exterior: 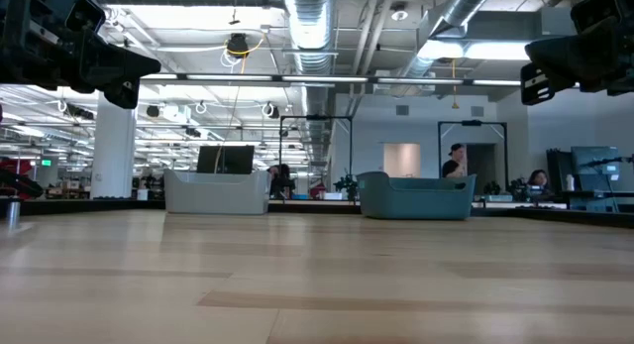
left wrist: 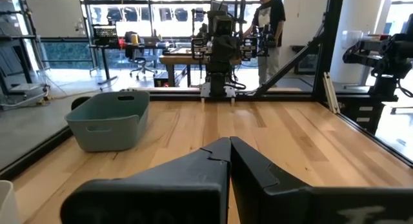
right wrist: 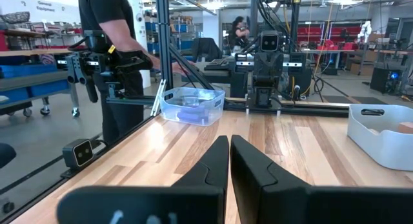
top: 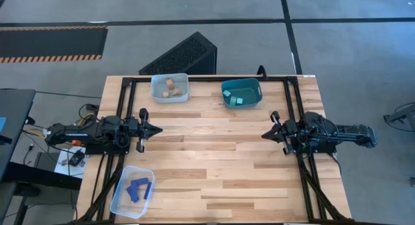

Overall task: Sort & place blocks by color
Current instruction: Return to Home Position

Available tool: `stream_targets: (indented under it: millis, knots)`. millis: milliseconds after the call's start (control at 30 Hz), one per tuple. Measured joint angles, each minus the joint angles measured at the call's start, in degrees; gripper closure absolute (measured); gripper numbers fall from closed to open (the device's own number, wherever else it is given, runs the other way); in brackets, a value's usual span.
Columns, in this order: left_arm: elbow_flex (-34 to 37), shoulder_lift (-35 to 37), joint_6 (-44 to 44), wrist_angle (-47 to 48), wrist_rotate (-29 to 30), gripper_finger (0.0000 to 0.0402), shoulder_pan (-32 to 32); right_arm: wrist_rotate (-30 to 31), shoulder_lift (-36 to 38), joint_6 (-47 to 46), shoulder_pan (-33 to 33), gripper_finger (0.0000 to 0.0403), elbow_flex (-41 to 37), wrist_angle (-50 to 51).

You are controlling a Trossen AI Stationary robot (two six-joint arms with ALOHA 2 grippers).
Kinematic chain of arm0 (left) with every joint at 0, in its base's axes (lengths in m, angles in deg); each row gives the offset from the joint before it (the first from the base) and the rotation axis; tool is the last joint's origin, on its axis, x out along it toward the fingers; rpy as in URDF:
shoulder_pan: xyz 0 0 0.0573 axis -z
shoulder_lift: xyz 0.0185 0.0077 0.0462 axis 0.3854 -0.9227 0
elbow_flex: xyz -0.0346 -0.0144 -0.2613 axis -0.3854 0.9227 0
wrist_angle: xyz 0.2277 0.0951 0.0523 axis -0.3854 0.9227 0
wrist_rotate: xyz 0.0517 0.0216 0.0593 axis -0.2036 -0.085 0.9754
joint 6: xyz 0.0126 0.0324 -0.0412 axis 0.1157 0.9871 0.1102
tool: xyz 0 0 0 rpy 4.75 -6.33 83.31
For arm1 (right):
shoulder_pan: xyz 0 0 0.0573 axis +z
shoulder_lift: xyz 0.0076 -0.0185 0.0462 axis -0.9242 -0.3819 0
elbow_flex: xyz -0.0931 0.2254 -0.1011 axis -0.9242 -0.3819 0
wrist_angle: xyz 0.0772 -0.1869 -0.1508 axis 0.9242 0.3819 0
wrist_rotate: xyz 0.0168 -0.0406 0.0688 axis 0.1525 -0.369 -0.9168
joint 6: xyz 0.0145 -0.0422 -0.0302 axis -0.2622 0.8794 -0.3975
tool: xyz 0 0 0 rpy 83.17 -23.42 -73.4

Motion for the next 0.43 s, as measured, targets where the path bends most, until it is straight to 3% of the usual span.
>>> stream_targets:
  millis: [433]
  knots:
    - [0.00,0.01,-0.14,-0.01,-0.01,0.0401,0.00,0.00,0.00,0.00,0.00,0.0363,0.00,-0.01]
